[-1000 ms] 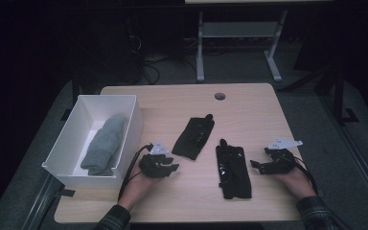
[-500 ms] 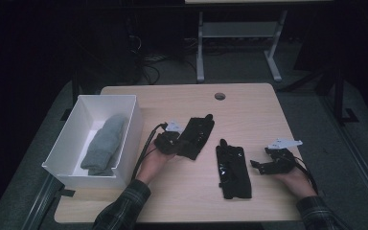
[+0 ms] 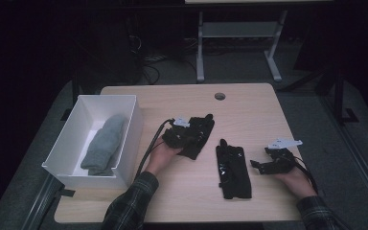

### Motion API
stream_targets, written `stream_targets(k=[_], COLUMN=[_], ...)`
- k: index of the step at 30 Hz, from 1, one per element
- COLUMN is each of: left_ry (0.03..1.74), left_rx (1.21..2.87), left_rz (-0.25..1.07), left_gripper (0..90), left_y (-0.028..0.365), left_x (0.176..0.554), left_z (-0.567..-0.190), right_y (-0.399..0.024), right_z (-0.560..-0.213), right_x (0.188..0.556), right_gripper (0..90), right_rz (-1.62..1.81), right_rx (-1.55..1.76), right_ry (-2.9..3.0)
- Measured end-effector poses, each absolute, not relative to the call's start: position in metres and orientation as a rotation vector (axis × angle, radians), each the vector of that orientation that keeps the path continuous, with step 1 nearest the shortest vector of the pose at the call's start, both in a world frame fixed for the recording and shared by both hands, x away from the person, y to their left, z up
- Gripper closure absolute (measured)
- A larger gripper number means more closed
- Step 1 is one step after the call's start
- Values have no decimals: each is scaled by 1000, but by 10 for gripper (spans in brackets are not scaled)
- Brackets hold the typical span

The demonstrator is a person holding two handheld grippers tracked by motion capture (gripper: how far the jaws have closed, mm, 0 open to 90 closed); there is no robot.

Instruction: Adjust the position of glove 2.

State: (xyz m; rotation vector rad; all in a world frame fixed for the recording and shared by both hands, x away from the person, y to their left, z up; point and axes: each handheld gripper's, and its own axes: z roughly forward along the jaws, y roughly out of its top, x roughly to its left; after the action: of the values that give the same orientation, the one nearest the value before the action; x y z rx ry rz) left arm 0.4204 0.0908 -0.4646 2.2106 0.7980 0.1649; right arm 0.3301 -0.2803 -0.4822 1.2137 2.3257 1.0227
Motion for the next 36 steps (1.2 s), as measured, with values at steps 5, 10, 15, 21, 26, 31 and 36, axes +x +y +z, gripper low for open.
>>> stream_targets(k=[5,10,15,21,26,31,36], left_ry=[797,796,768,720,700,693,696], left_rx=[2205,2184,2211,2256,2277,2285,2266], left_rz=[139,85,82,72,67,55,69], left_gripper=[898,899,899,899,898,898,816], left_y=[97,104,107,110,117,124,127], left_x=[413,403,388,365,348,331,326], left_z=[-465,-467,-465,-462,-460,-459,-455], right_y=[-280,-280,-280,-280,-280,-280,-280], right_z=[-482,-482,-482,-482,-482,-482,-482], right_x=[330,330,330,330,330,331,331], right_gripper=[157,157,157,157,157,156,155], right_rz=[1023,1022,1022,1022,1022,1021,1021], right_rx=[1214,1214,1214,1214,1214,1210,1209], right_ry=[2325,2325,2325,2325,2325,2323,2322])
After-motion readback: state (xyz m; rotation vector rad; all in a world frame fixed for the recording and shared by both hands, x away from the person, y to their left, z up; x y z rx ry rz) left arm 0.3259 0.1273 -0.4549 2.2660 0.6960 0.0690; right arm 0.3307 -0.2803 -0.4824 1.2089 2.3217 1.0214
